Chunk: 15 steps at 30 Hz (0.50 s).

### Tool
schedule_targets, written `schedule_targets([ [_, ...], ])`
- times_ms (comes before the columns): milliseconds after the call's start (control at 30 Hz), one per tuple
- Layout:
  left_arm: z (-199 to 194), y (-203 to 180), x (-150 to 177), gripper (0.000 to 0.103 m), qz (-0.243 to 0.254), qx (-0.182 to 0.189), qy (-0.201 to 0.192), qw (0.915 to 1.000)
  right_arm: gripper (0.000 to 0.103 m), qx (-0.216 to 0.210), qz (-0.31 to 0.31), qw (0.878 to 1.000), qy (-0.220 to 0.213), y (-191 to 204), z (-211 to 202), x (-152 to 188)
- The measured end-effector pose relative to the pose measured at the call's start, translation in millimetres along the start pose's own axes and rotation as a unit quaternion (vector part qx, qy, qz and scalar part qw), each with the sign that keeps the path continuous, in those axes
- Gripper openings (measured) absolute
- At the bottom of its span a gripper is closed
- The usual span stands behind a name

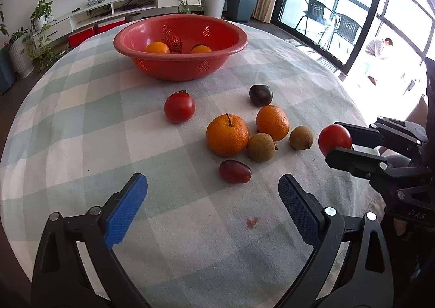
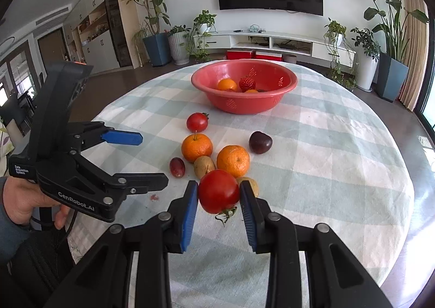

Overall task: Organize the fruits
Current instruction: 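Grasp the tangerine with the left tool while the right tool holds the tomato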

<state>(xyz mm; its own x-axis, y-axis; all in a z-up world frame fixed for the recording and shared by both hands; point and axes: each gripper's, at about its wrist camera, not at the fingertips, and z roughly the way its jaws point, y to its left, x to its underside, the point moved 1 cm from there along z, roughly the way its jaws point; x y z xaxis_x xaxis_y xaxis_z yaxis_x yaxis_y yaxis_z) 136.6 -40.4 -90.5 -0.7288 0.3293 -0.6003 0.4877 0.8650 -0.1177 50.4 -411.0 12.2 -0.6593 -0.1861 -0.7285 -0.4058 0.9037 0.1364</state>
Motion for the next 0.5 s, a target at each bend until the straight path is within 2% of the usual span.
schedule_targets([
  [133, 7, -4, -17, 0.098, 0.011, -0.007, 0.006, 0.9999, 0.034, -0.006, 0.008, 1.0, -0.008, -4, -3, 1],
  [267, 10, 2, -36, 0.095, -0.008, 0.003, 0.003, 1.0, 0.034, -0.012, 0.023, 0.999, -0.021, -9, -8, 0],
  [333, 12, 4, -44, 0.088, -0.012, 0.007, 0.007, 0.9999, 0.034, -0.013, 0.028, 0.999, -0.023, -11, -9, 0],
  [400, 18, 4, -49, 0.075, -0.011, 0.006, 0.022, 0.9997, 0.034, -0.015, 0.029, 0.999, -0.026, -11, -10, 0],
  [500, 29, 7, -51, 0.065, -0.022, 0.009, 0.043, 0.9988, 0.034, -0.018, 0.028, 0.999, -0.028, -11, -11, -1],
])
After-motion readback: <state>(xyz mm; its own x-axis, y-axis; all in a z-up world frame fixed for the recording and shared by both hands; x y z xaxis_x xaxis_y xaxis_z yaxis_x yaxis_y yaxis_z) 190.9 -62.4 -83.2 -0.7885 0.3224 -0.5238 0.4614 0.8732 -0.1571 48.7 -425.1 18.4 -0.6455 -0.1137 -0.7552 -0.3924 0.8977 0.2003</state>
